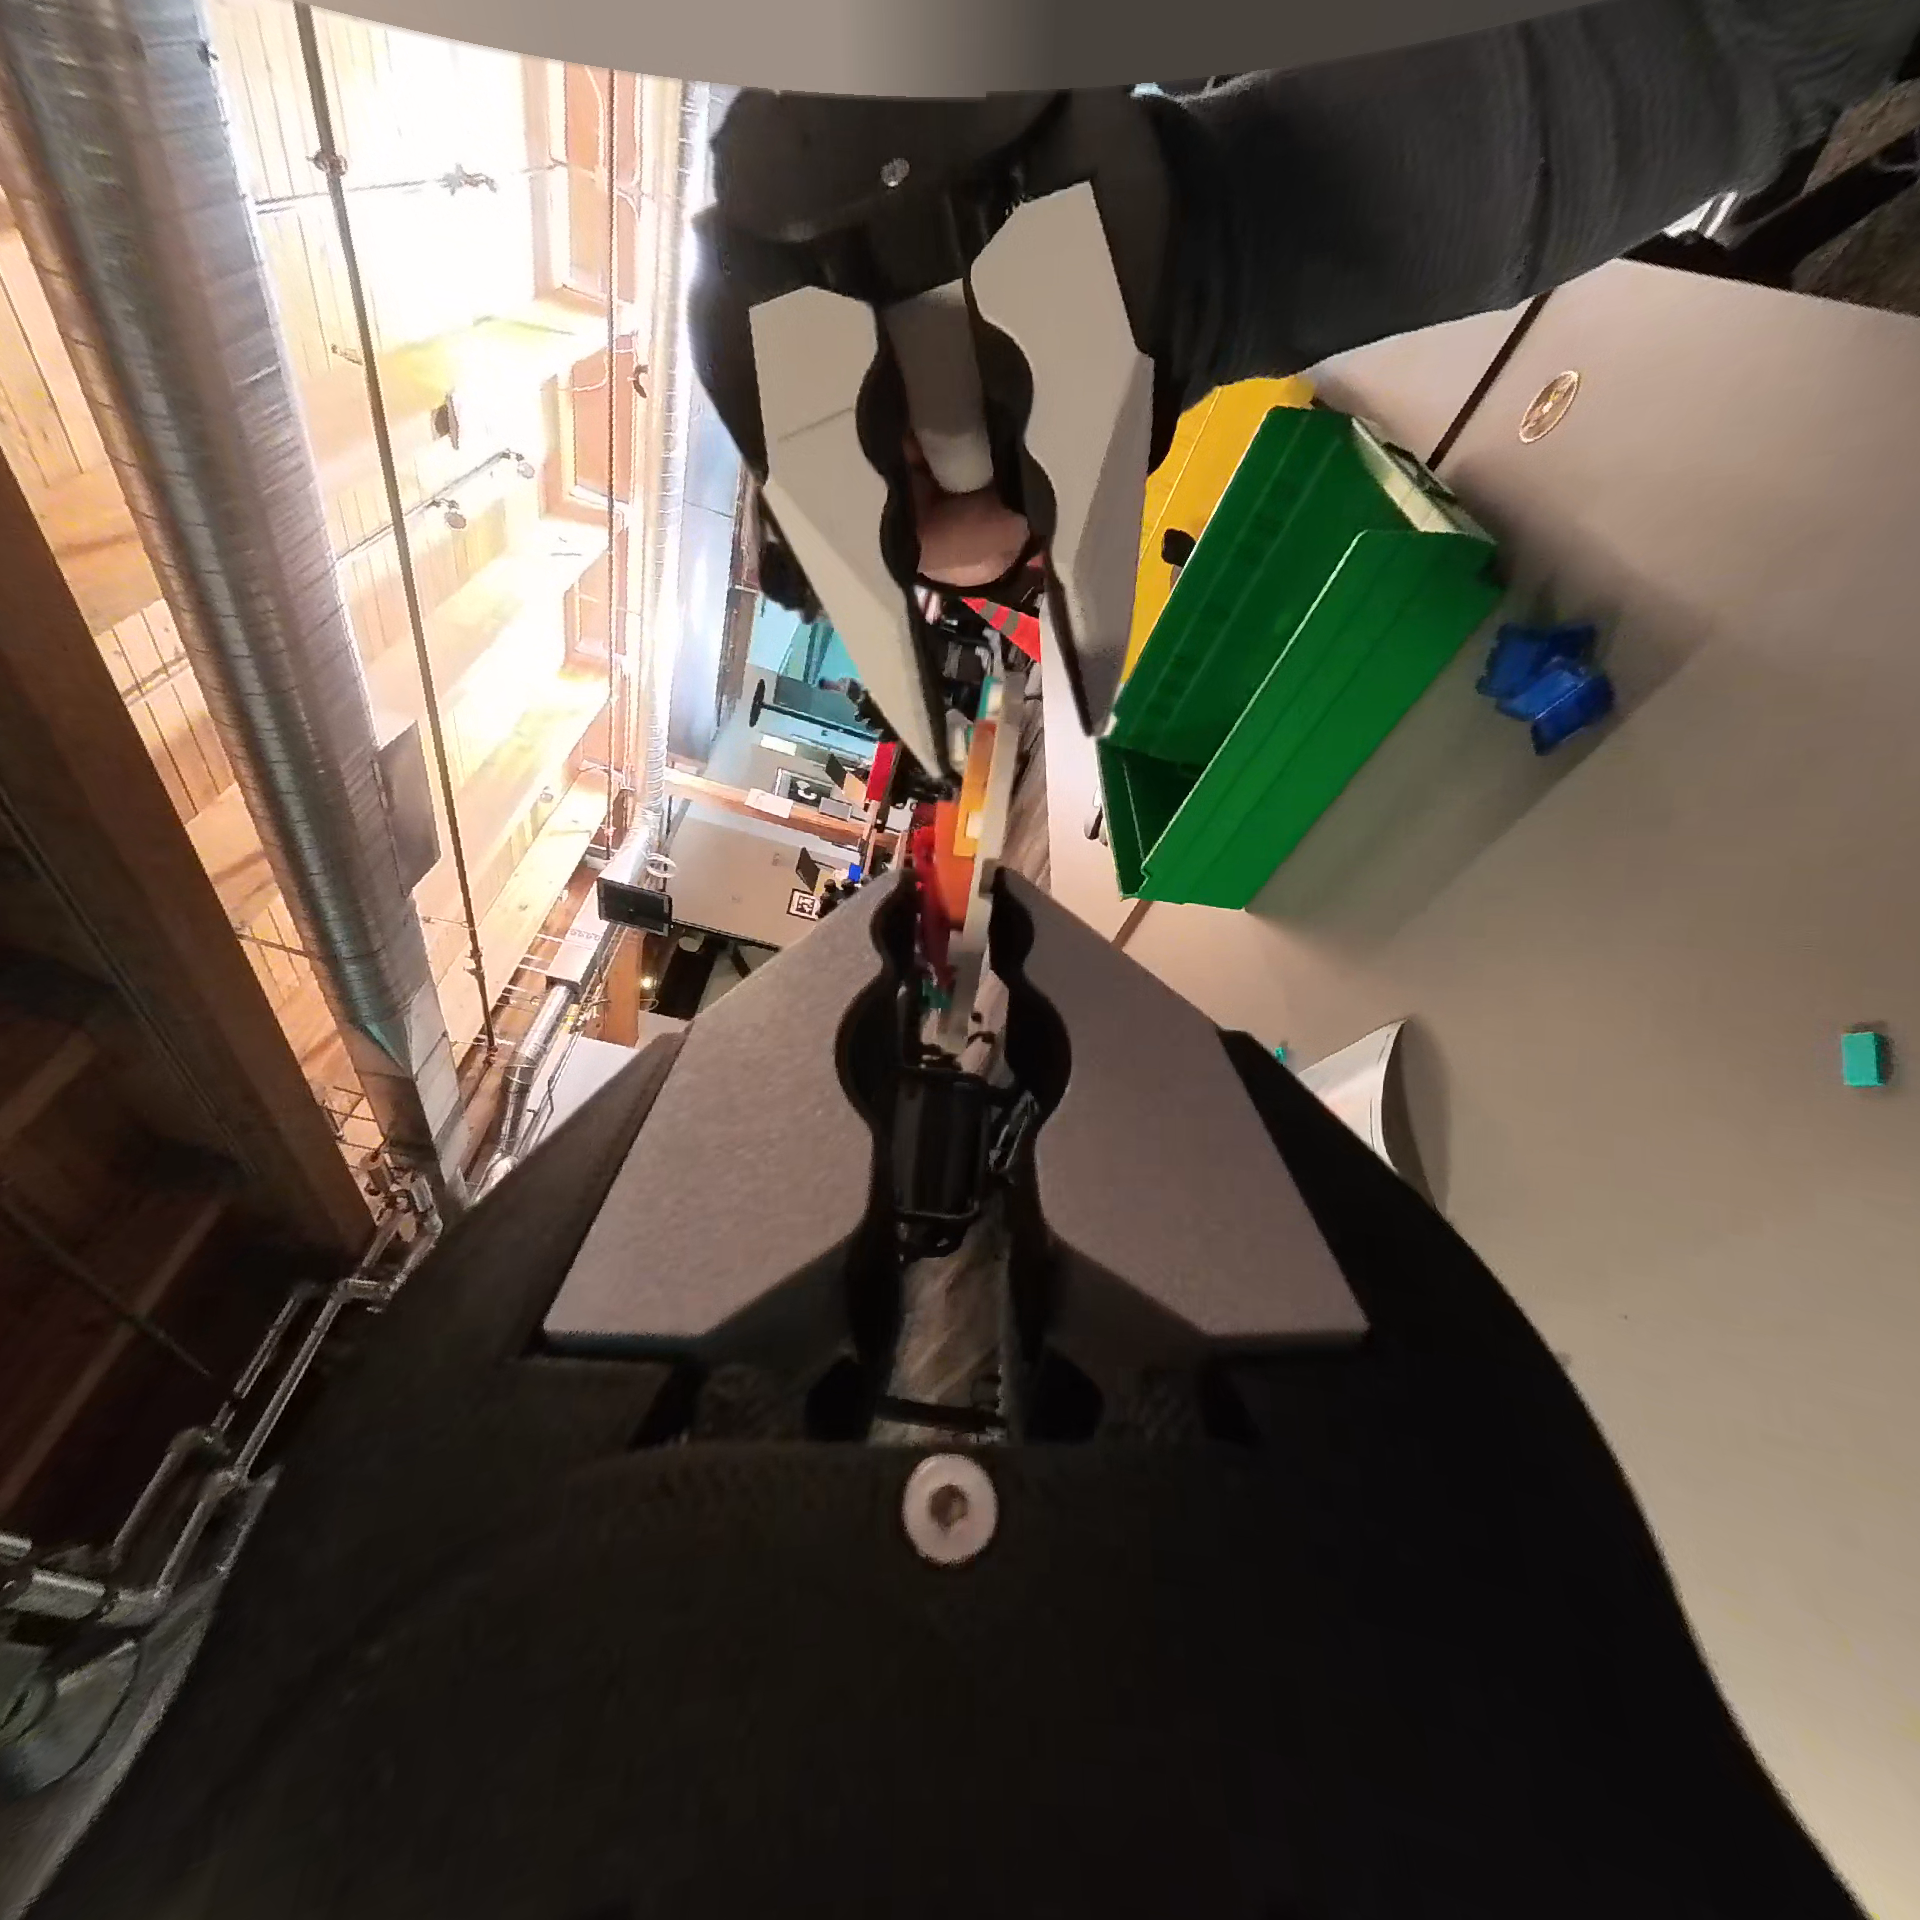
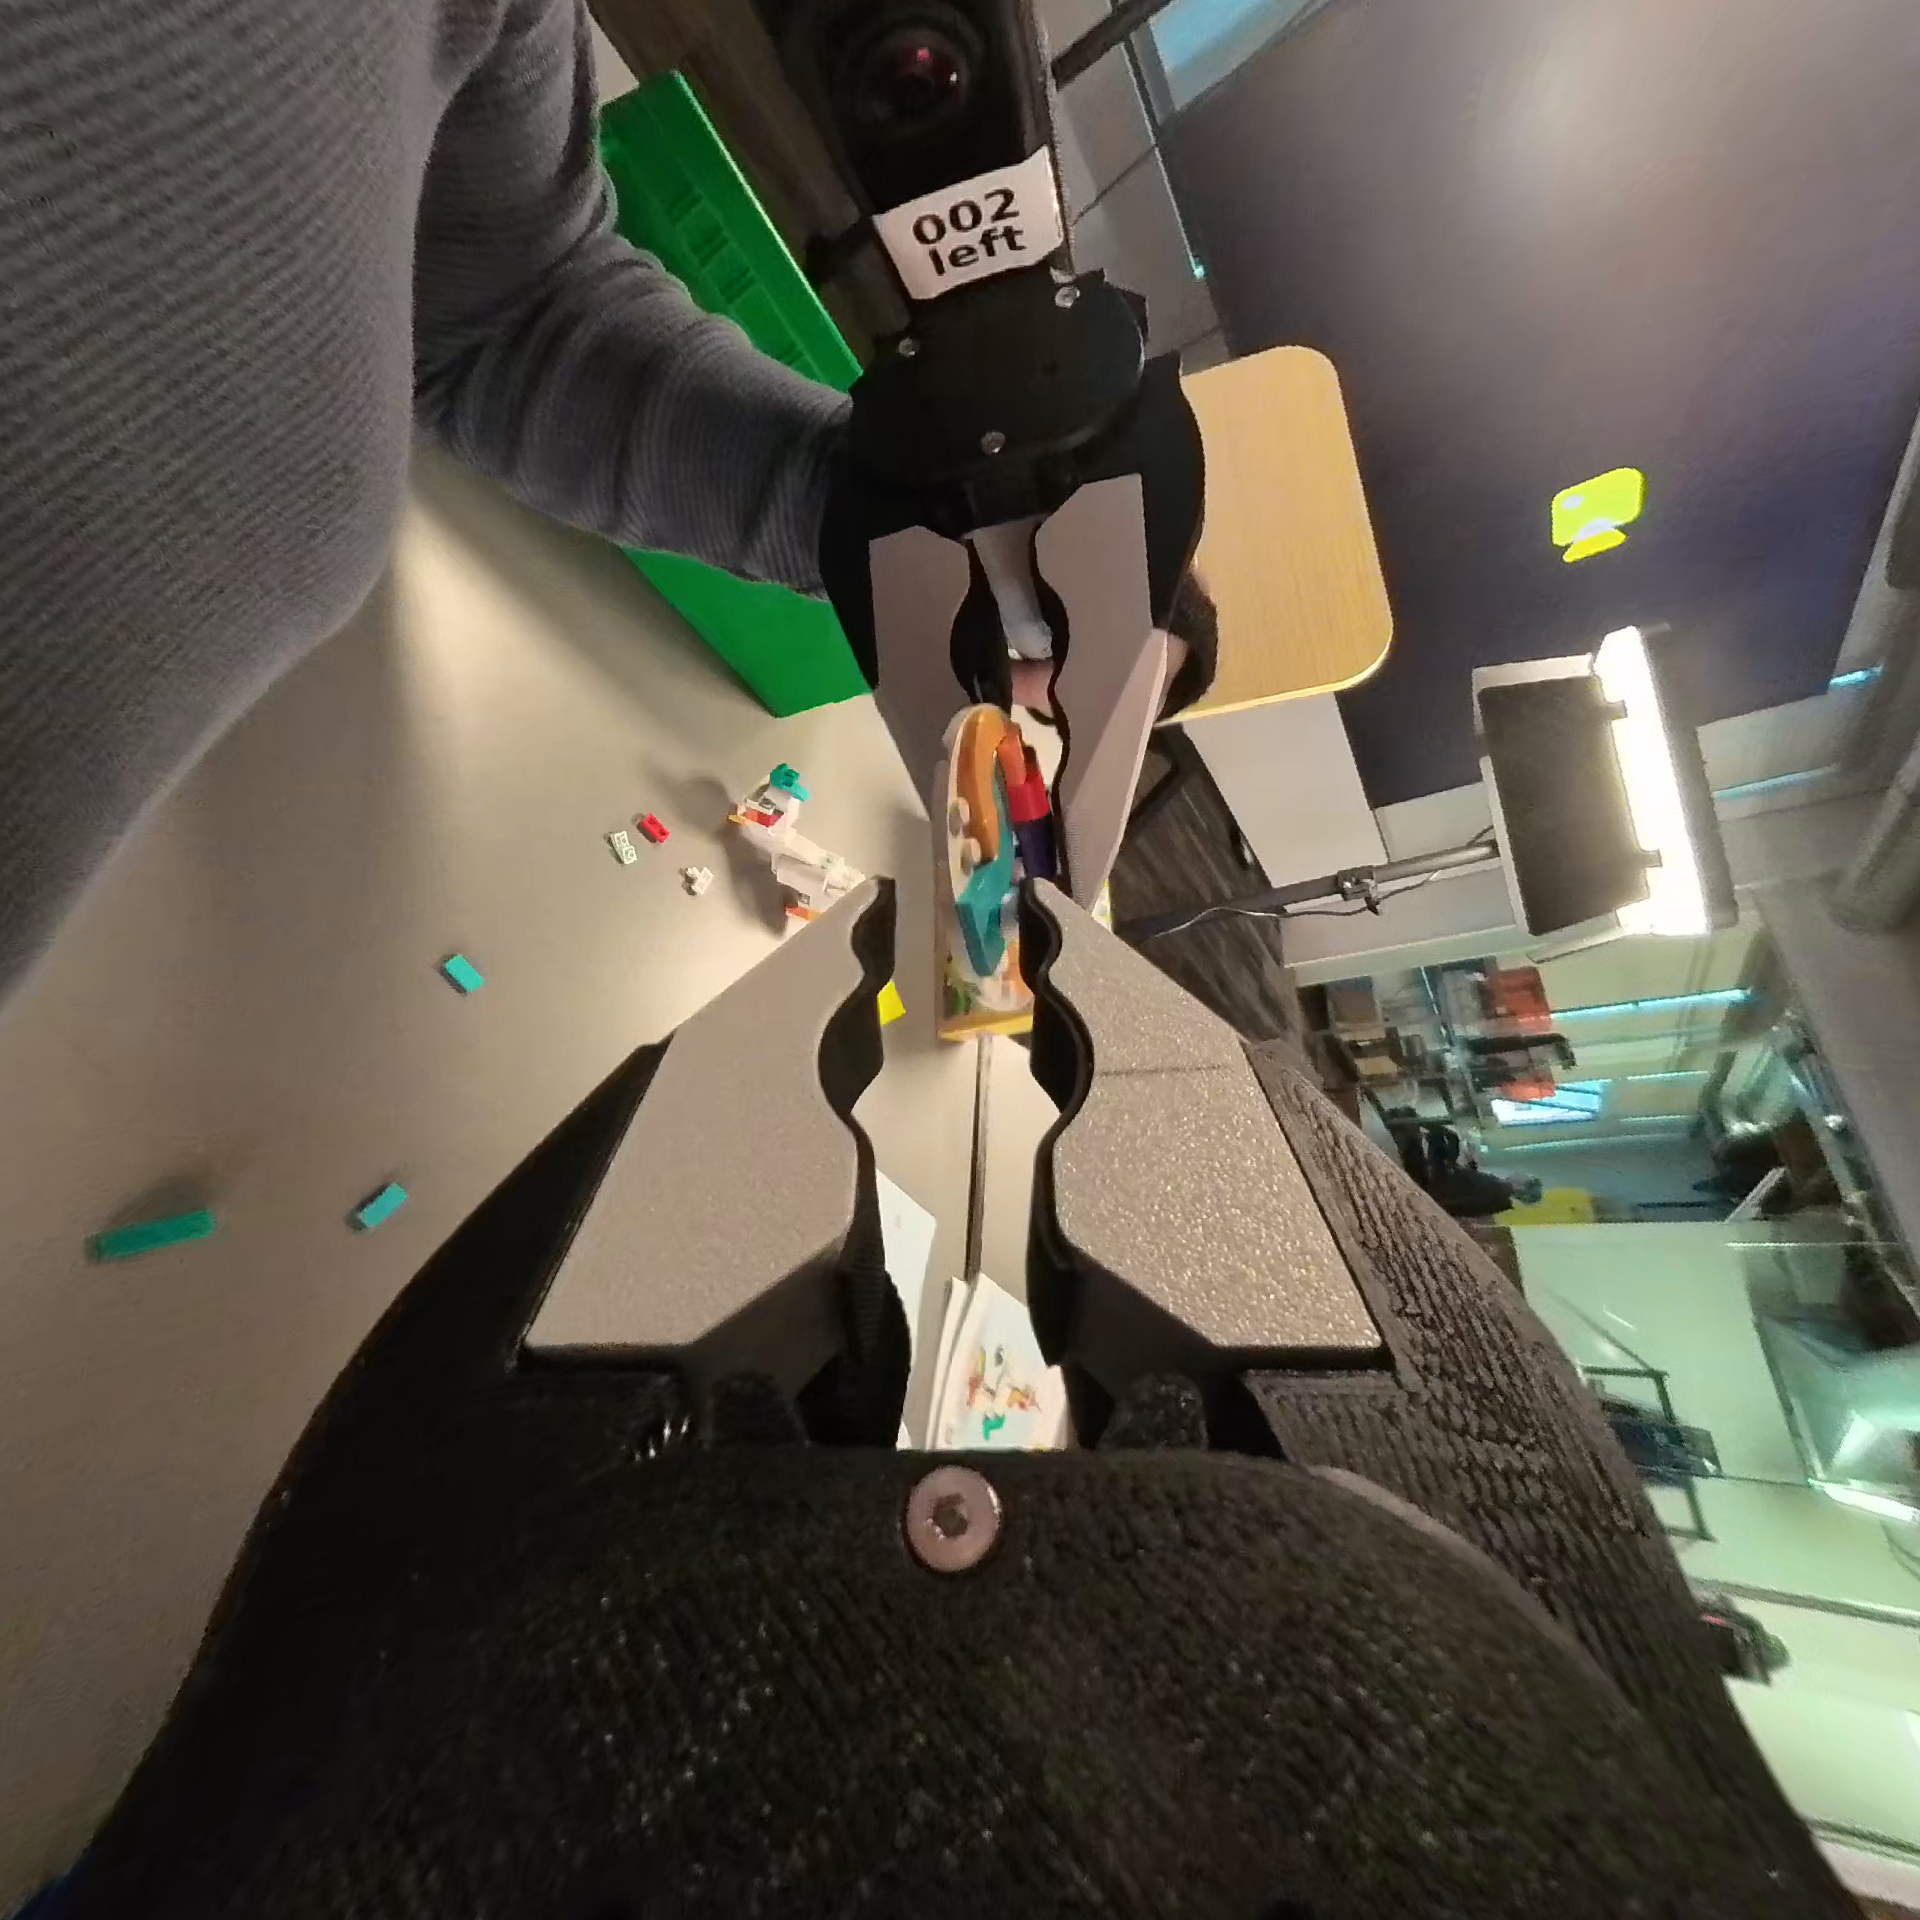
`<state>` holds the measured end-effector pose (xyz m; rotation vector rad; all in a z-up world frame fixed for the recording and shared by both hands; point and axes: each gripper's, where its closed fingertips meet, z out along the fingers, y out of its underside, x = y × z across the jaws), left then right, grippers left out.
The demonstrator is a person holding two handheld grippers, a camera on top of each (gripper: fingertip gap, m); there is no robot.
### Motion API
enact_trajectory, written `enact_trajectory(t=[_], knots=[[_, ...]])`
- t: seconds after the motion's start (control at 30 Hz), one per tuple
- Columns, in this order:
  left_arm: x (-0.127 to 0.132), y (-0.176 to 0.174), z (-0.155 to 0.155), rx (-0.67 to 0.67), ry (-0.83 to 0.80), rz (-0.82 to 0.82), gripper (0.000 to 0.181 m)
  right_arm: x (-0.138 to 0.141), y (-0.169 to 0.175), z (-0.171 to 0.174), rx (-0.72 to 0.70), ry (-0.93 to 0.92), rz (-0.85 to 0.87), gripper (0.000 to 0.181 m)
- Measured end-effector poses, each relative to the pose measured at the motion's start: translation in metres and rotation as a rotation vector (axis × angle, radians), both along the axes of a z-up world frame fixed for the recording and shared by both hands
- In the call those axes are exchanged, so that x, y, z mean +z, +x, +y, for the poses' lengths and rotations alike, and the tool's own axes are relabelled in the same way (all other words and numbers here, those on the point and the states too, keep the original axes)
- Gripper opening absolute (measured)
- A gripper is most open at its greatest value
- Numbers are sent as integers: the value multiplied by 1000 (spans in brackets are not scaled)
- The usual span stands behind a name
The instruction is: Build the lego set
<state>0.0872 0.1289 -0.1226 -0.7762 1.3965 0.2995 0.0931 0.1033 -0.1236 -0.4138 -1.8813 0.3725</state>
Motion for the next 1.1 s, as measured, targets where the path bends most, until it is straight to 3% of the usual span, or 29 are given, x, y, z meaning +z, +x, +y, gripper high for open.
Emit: enact_trajectory(t=[0.8, 1.1], knots=[[15, 8, -29, -213, -72, -102, 12, 22, 5, -29, 176, -1, 186, 10], [20, 13, -46, -393, -113, -189, 11, 33, 9, -46, 300, -84, 259, 7]])
